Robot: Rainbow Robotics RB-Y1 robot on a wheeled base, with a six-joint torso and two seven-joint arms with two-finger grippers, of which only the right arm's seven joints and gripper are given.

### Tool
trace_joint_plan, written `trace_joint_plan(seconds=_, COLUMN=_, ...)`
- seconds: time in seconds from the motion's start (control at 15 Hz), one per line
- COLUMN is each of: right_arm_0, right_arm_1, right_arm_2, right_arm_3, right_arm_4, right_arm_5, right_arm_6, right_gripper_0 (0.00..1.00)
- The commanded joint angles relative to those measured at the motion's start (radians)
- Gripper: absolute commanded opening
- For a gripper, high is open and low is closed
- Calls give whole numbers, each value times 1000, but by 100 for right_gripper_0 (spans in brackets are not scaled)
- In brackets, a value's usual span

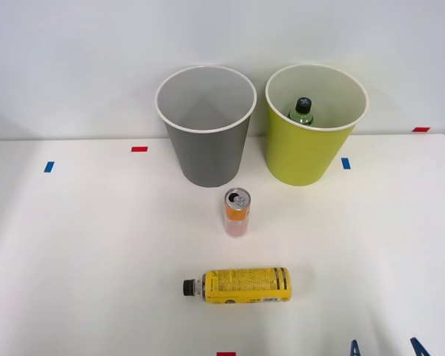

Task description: Put cans in the gray bin, plastic bottles in the light green bin

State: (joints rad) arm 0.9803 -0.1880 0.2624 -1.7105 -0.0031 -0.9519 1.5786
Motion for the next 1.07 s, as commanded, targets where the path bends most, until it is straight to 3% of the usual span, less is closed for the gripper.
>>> trace_joint_plan(seconds=0.07, right_arm_0=3, right_arm_1=21, right_arm_2=4, right_arm_3=66, right_arm_4=6, right_arm_5=-18, right_arm_6=11, right_gripper_0=97)
trace_joint_plan(seconds=0.47, right_arm_0=44, right_arm_1=58, right_arm_2=-28, right_arm_3=107, right_arm_4=9, right_arm_5=-36, right_arm_6=28, right_gripper_0=100)
trace_joint_plan(seconds=1.07, right_arm_0=46, right_arm_1=56, right_arm_2=-28, right_arm_3=107, right_arm_4=17, right_arm_5=-42, right_arm_6=31, right_gripper_0=100)
